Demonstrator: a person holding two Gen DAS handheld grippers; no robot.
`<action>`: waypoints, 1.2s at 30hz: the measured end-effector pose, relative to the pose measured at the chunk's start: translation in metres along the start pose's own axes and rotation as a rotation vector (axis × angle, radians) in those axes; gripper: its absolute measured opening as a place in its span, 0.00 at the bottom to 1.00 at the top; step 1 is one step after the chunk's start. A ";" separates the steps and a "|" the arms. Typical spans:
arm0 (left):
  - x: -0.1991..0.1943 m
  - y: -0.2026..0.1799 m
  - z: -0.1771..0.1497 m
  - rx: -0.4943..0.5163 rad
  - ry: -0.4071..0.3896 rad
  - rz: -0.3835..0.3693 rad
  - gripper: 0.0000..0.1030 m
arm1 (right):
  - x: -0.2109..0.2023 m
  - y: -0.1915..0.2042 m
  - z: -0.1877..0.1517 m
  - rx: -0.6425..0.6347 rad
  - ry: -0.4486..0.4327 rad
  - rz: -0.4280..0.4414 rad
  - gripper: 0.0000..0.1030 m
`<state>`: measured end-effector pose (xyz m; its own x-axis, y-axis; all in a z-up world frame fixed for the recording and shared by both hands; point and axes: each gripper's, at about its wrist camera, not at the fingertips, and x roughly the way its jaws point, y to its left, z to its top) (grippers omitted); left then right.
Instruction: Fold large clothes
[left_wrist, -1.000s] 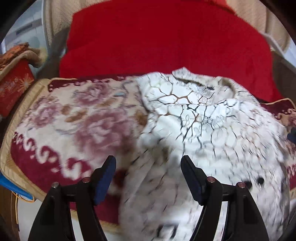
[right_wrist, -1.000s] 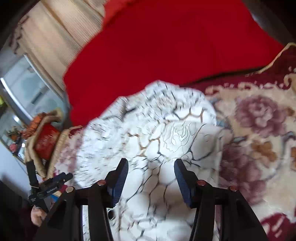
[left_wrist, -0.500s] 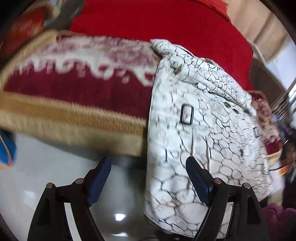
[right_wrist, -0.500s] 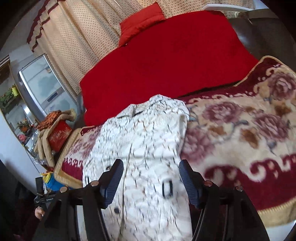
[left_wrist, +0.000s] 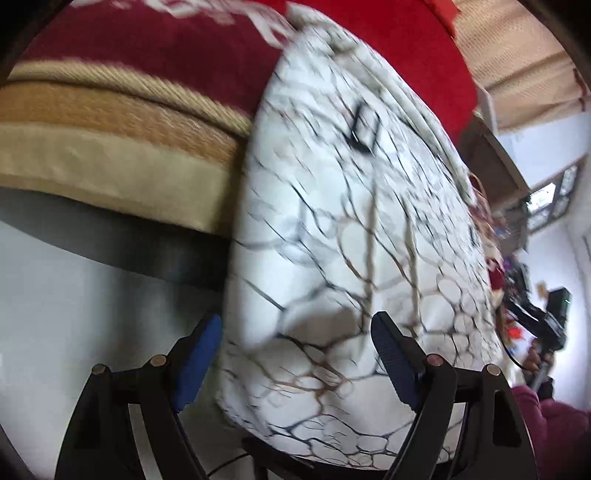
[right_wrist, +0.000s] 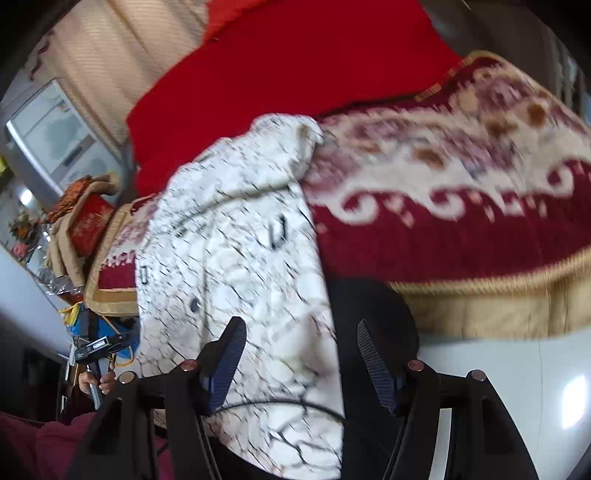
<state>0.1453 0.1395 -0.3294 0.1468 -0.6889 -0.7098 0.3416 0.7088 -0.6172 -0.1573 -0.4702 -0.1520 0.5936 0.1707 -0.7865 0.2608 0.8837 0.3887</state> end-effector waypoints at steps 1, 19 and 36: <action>0.005 0.000 -0.002 0.003 0.014 -0.020 0.81 | 0.003 -0.005 -0.005 0.014 0.014 -0.002 0.65; 0.007 0.029 -0.023 -0.064 -0.001 -0.256 0.83 | 0.048 0.027 -0.023 -0.112 0.130 0.085 0.63; -0.014 0.007 -0.016 0.022 -0.044 -0.387 0.08 | 0.095 0.061 -0.004 -0.221 0.250 0.087 0.07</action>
<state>0.1304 0.1565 -0.3296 0.0421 -0.9110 -0.4102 0.3992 0.3917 -0.8290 -0.0883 -0.3982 -0.2045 0.3945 0.3270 -0.8588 0.0300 0.9295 0.3677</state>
